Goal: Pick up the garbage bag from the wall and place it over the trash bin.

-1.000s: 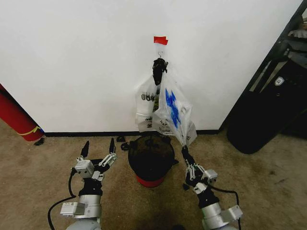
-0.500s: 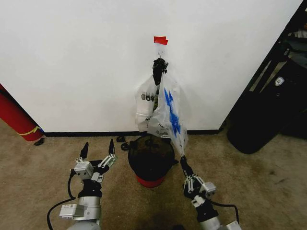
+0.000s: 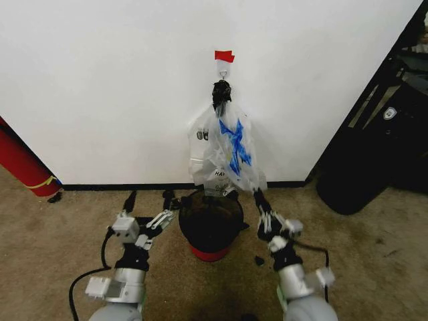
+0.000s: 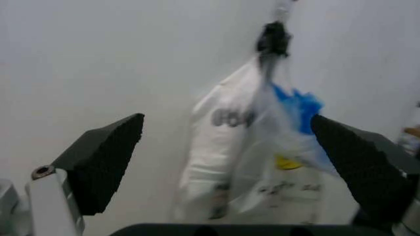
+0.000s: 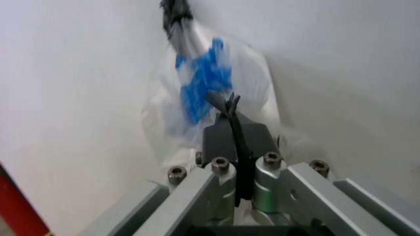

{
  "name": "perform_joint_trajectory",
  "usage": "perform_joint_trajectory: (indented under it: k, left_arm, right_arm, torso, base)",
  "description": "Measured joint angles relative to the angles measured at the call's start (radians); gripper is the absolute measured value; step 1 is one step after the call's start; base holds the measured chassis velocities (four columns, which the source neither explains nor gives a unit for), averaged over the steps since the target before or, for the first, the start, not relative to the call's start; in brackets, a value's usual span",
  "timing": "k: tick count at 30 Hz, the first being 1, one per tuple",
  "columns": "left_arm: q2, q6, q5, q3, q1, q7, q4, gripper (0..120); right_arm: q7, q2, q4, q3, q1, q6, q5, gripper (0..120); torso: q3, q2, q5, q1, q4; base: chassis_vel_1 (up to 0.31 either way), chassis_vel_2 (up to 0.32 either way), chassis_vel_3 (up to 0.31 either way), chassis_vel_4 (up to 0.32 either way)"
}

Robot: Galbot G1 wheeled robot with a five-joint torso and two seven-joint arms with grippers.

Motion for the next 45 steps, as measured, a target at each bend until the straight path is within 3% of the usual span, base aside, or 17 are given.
perform_joint_trajectory:
  k: [3,4,5,7,9,11,12,14,15,16,17,21,24,32,45]
  left_arm:
    - [0.104,0.088,-0.135,0.019,-0.110,-0.022,-0.037,100]
    - [0.170,0.147,-0.223,0.017,-0.163,-0.034,-0.063,100]
    - [0.170,0.147,-0.223,0.017,-0.163,-0.034,-0.063,100]
    - [0.229,0.225,-0.311,0.029,-0.231,-0.067,-0.081,100]
    - [0.294,0.404,-0.435,0.084,-0.370,-0.152,-0.091,98]
    - [0.299,0.420,-0.447,0.091,-0.385,-0.160,-0.091,98]
    - [0.324,0.500,-0.519,0.149,-0.489,-0.204,-0.084,98]
    - [0.348,0.570,-0.592,0.274,-0.670,-0.244,-0.048,100]
    - [0.349,0.584,-0.600,0.331,-0.750,-0.248,-0.023,100]
    - [0.349,0.584,-0.600,0.331,-0.750,-0.248,-0.023,100]
    - [0.343,0.595,-0.600,0.404,-0.846,-0.253,0.015,100]
    - [0.321,0.612,-0.599,0.507,-0.964,-0.262,0.072,100]
    - [0.282,0.627,-0.657,0.655,-1.123,-0.289,0.139,100]
    - [0.215,0.641,-0.693,0.736,-1.234,-0.320,0.247,99]
    - [0.140,0.650,-0.756,0.787,-1.285,-0.371,0.378,90]
  right_arm:
    - [0.014,0.002,-0.031,-0.014,0.054,-0.022,0.007,0]
    - [0.016,0.009,-0.049,-0.035,0.076,-0.026,-0.010,0]
    - [0.016,0.009,-0.049,-0.035,0.076,-0.026,-0.010,0]
    - [0.016,0.019,-0.062,-0.046,0.082,-0.025,-0.033,0]
    - [0.016,0.036,-0.073,-0.057,0.081,-0.024,-0.055,0]
    - [0.016,0.037,-0.074,-0.058,0.081,-0.023,-0.057,0]
    - [0.016,0.049,-0.082,-0.060,0.080,-0.020,-0.072,0]
    - [0.016,0.060,-0.092,-0.058,0.079,-0.015,-0.087,0]
    - [0.016,0.062,-0.096,-0.052,0.079,-0.013,-0.090,0]
    - [0.016,0.062,-0.096,-0.052,0.079,-0.013,-0.090,0]
    - [0.016,0.063,-0.098,-0.044,0.078,-0.010,-0.093,0]
    - [0.015,0.060,-0.098,-0.022,0.071,-0.007,-0.095,0]
    - [0.012,0.049,-0.088,0.011,0.061,-0.004,-0.087,0]
    - [0.009,0.044,-0.080,0.030,0.050,0.000,-0.080,0]
    - [0.009,0.041,-0.062,0.031,0.043,0.000,-0.071,0]
  torso:
    - [0.000,0.000,-0.0002,0.000,-0.0010]
    - [0.000,0.000,0.0001,0.000,0.0007]
    - [0.000,0.000,0.0001,0.000,0.0007]
    - [0.000,0.000,0.0001,0.000,0.0004]
    - [0.000,0.000,-0.0003,0.000,0.0001]
    - [0.000,0.000,-0.0003,0.000,-0.0001]
    - [0.000,0.000,0.0000,0.000,-0.0005]
    - [0.000,0.000,0.0000,0.000,-0.0005]
    - [0.000,0.000,0.0001,0.000,-0.0006]
    - [0.000,0.000,0.0001,0.000,-0.0006]
    - [0.000,0.000,0.0003,0.000,0.0002]
    - [0.000,0.000,0.0000,0.000,-0.0005]
    - [0.000,0.000,0.0003,0.000,-0.0001]
    - [0.000,0.000,0.0003,0.000,-0.0004]
    - [0.000,0.000,0.0002,0.000,-0.0002]
  base:
    - [0.000,0.000,0.000,0.000]
    - [0.000,0.000,0.000,0.000]
    - [0.000,0.000,0.000,0.000]
    - [0.000,0.000,0.000,0.000]
    - [0.000,0.000,0.000,0.000]
    - [0.000,0.000,0.000,0.000]
    - [0.000,0.000,0.000,0.000]
    - [0.000,0.000,0.000,0.000]
    - [0.000,0.000,0.000,0.000]
    - [0.000,0.000,0.000,0.000]
    - [0.000,0.000,0.000,0.000]
    - [0.000,0.000,0.000,0.000]
    - [0.000,0.000,0.000,0.000]
    - [0.000,0.000,0.000,0.000]
    - [0.000,0.000,0.000,0.000]
